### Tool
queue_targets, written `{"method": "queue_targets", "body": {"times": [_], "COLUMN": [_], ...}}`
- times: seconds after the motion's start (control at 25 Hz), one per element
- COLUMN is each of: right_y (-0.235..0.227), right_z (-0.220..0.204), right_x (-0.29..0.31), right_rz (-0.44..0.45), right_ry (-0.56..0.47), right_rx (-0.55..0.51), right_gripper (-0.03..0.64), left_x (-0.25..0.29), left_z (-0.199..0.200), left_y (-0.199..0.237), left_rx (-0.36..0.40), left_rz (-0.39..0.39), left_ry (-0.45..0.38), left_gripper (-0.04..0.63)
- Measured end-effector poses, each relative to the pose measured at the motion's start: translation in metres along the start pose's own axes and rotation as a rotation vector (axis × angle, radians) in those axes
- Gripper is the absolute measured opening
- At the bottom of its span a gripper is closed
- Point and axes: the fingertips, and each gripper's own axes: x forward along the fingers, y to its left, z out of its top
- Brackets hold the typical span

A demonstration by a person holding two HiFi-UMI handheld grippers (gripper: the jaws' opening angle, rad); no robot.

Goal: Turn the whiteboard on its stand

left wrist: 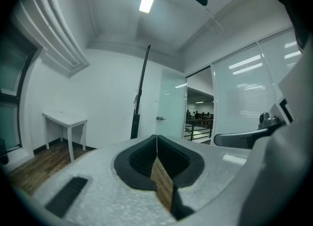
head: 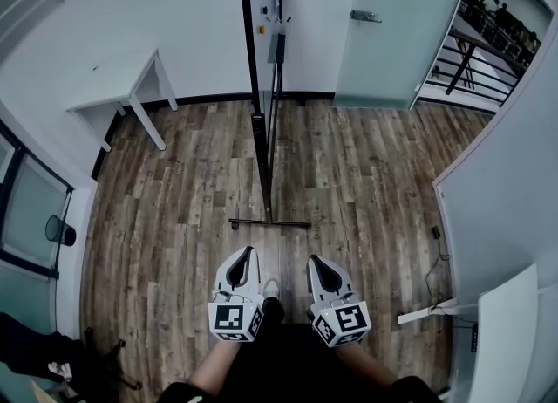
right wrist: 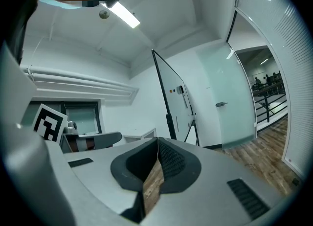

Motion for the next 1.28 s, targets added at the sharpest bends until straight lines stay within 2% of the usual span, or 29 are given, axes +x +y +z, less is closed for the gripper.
{"method": "queue_targets", "body": {"times": [0.24, 0.68, 0.76, 0.84, 1.0, 1.28], "right_y": [-0.013, -0.051, -0.055, -0.06, -0.07, -0.08], "right_z": [0.015, 0.019, 0.015, 0.012, 0.006, -0.008], "right_x": [0.065, 0.152, 0.162, 0.171, 0.184, 0.196], "right_rz": [-0.02, -0.105, -0.118, -0.133, -0.156, -0.168], "right_ry": [-0.003, 0.011, 0.014, 0.02, 0.036, 0.068], "right_rx": [-0.01, 0.003, 0.01, 0.018, 0.038, 0.053], "right_gripper": [0.014, 0.013, 0.014, 0.014, 0.012, 0.014], "left_x": [0.067, 0.194, 0.214, 0.235, 0.27, 0.316], "left_z": [0.011, -0.006, -0.015, -0.027, -0.045, -0.068], "left_y": [0.04, 0.09, 0.098, 0.105, 0.115, 0.123], "left_rx": [0.022, 0.043, 0.044, 0.041, 0.056, 0.086], "left_rz": [-0.009, -0.064, -0.078, -0.083, -0.068, -0.046], "left_ry": [0.011, 0.051, 0.067, 0.087, 0.117, 0.158], "left_gripper": [0.018, 0.027, 0.098, 0.133, 0.179, 0.218]}}
